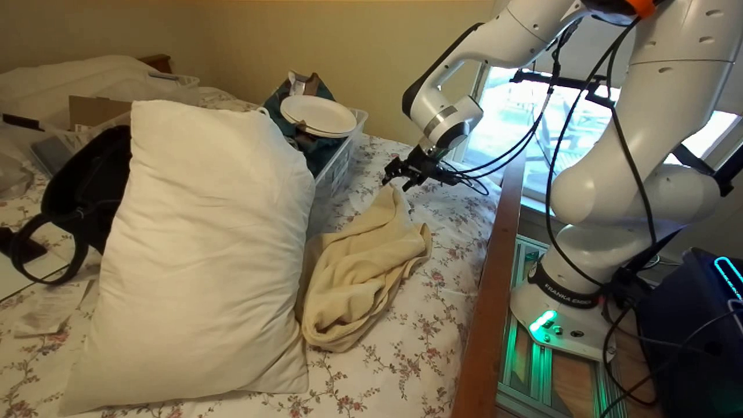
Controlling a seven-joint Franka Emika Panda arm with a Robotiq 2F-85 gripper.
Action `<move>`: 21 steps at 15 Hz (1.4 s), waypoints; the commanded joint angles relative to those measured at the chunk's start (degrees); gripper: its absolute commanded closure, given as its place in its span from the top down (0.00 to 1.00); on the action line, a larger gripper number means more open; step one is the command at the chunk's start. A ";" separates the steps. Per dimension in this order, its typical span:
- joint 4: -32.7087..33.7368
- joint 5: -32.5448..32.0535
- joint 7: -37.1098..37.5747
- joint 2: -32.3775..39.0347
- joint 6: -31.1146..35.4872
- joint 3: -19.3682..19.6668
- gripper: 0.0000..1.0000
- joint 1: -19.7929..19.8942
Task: Unfold the towel
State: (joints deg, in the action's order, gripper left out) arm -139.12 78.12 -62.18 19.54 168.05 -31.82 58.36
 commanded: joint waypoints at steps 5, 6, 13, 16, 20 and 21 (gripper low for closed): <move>-0.41 12.43 -10.78 -0.02 -9.49 -2.27 1.00 4.45; -0.59 12.72 -11.24 0.42 -9.89 -2.07 1.00 4.56; -1.25 12.46 -11.95 2.02 -9.85 -2.05 0.59 4.39; -2.58 11.20 -10.35 0.32 -10.13 -2.54 0.38 4.19; -4.81 9.89 -8.71 -2.33 -10.30 -3.57 0.10 4.04; -5.34 9.84 -8.56 -3.11 -10.80 -3.92 0.06 4.20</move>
State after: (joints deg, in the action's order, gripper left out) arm -141.51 88.86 -72.30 20.55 159.22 -34.67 62.13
